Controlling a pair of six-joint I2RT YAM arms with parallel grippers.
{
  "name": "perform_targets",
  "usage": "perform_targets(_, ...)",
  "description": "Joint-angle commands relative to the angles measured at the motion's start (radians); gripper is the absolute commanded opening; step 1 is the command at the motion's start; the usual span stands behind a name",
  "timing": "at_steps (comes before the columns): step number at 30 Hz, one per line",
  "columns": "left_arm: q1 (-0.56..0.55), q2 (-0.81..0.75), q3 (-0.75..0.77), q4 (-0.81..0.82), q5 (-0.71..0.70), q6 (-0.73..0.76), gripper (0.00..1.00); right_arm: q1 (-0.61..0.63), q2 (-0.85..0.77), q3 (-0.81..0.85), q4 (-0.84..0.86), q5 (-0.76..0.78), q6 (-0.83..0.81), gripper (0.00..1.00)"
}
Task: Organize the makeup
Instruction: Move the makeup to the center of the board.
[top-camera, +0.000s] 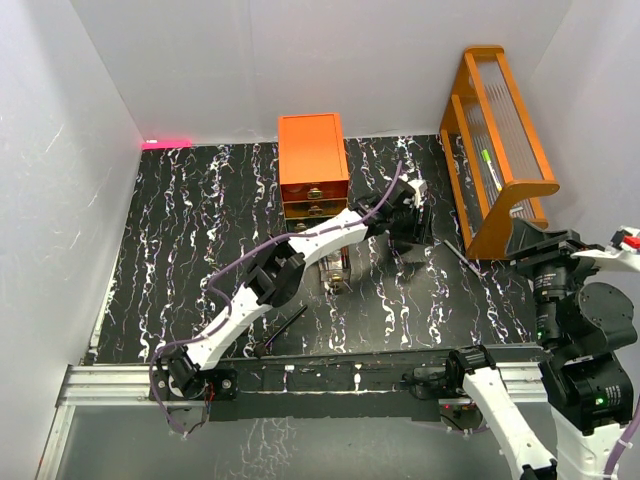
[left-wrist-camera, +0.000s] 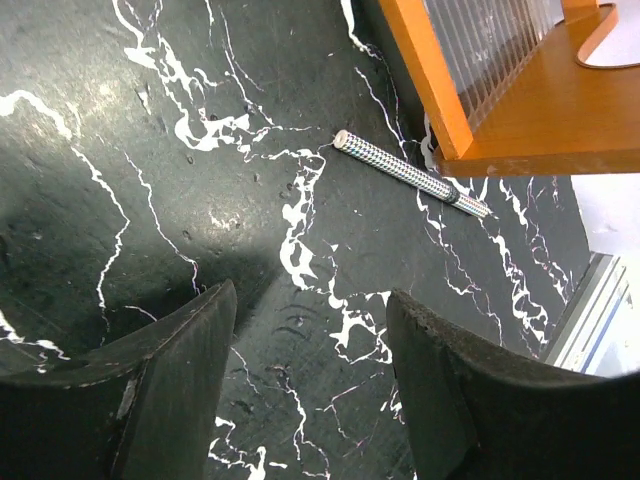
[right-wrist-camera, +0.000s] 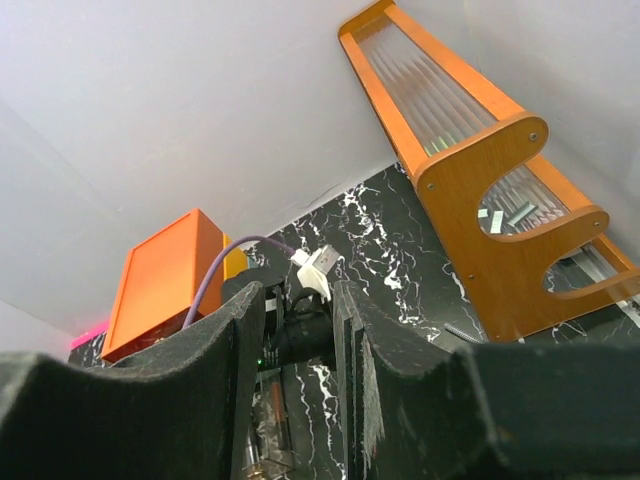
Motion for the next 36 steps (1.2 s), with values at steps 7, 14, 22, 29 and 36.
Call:
perform_targets(7,-0.094,-0.236,-0.116,0.023,-0.182,0.041,0.58,-0.002,0.101,0.032,-0.081,-0.050,-0.090,0.36)
perform_targets(14,-0.150,-0.853,-0.776,0.113,-0.506,0.086,0.54,-0.002,0.336,0.010,-0.201,-0.235,-0.136,0.08)
perform_targets(22,-0.152,-1.480,-1.156,0.010,-0.652,0.042,0.53,-0.002,0.271,-0.196,-0.194,-0.238,0.057,0.16)
perform_targets(29,-0.153,-1.820,-1.295,-0.165,-0.858,0.068,0.57,-0.002,0.200,-0.396,-0.221,-0.170,0.389,0.31)
perform_targets(36,-0.152,-1.934,-1.406,-0.275,-0.989,0.079,0.58,-0.001,0.277,-0.410,-0.171,-0.051,0.571,0.26)
